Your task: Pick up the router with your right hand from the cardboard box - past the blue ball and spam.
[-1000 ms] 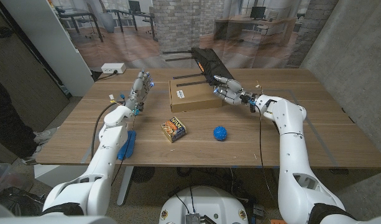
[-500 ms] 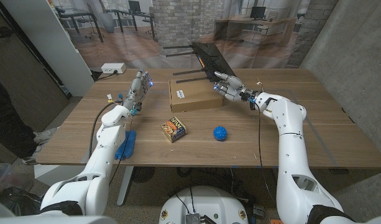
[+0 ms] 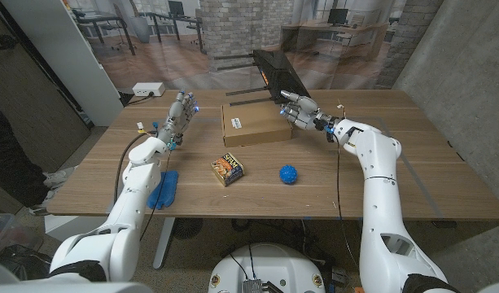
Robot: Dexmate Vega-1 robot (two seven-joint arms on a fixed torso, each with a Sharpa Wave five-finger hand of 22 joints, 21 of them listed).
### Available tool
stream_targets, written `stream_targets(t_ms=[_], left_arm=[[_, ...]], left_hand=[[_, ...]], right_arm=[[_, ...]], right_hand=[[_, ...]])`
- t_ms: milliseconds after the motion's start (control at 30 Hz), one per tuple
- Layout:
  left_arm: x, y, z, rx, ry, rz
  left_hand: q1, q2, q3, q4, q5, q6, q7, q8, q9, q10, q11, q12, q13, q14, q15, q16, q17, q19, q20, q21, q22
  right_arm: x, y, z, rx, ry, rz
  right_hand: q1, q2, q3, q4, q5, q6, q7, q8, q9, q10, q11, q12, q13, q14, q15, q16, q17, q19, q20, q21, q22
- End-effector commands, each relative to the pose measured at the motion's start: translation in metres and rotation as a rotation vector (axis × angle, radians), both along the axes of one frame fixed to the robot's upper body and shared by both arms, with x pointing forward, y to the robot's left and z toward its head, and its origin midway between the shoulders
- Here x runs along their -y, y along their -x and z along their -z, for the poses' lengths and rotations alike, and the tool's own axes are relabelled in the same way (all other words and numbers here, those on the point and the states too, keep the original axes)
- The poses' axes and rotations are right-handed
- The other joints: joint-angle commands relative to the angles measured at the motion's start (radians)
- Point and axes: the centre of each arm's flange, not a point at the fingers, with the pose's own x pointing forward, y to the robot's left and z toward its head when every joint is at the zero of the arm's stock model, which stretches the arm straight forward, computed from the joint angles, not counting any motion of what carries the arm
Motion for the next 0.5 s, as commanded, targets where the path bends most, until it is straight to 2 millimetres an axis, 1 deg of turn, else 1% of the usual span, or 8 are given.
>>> stream_targets(t_ms=[33, 233, 500], left_arm=[[-0.0107, -0.0016, -0.0011, -0.008, -0.017, 0.019], [-0.0132, -0.0044, 0.0007, -0.020, -0.032, 0.034], [-0.0110, -0.0035, 0.0033, -0.026, -0.044, 0.048]], left_hand=[[0.007, 0.006, -0.011, 0.003, 0.005, -0.219, -0.001, 0.004, 0.002, -0.216, 0.004, 0.005, 0.003, -0.307, 0.004, 0.005, 0.002, -0.215, 0.003, -0.004, 0.006], [0.007, 0.007, -0.012, 0.003, 0.006, -0.219, 0.000, 0.004, 0.002, -0.216, 0.004, 0.005, 0.003, -0.306, 0.003, 0.006, 0.002, -0.215, 0.003, -0.005, 0.006], [0.008, 0.007, -0.015, 0.003, 0.006, -0.219, 0.000, 0.004, 0.002, -0.217, 0.004, 0.005, 0.003, -0.306, 0.004, 0.005, 0.002, -0.215, 0.004, -0.007, 0.006]], right_arm=[[-0.0042, 0.0042, -0.0052, 0.030, -0.014, 0.035], [-0.0049, 0.0049, -0.0069, 0.047, -0.027, 0.062], [0.0021, 0.0111, -0.0063, 0.060, -0.039, 0.095]], right_hand=[[0.191, 0.181, 0.023, -0.026, 0.007, 0.110, -0.077, 0.003, 0.027, 0.117, -0.093, 0.001, 0.227, 0.056, -0.066, -0.003, 0.006, -0.005, -0.051, 0.012, 0.001], [0.192, 0.181, 0.022, -0.026, 0.007, 0.112, -0.075, 0.001, 0.028, 0.119, -0.093, 0.001, 0.228, 0.058, -0.066, -0.007, 0.007, -0.008, -0.051, 0.024, -0.002], [0.192, 0.181, 0.021, -0.025, 0.008, 0.115, -0.077, -0.002, 0.028, 0.120, -0.092, -0.001, 0.229, 0.060, -0.066, -0.011, 0.011, -0.013, -0.051, 0.038, -0.006]])
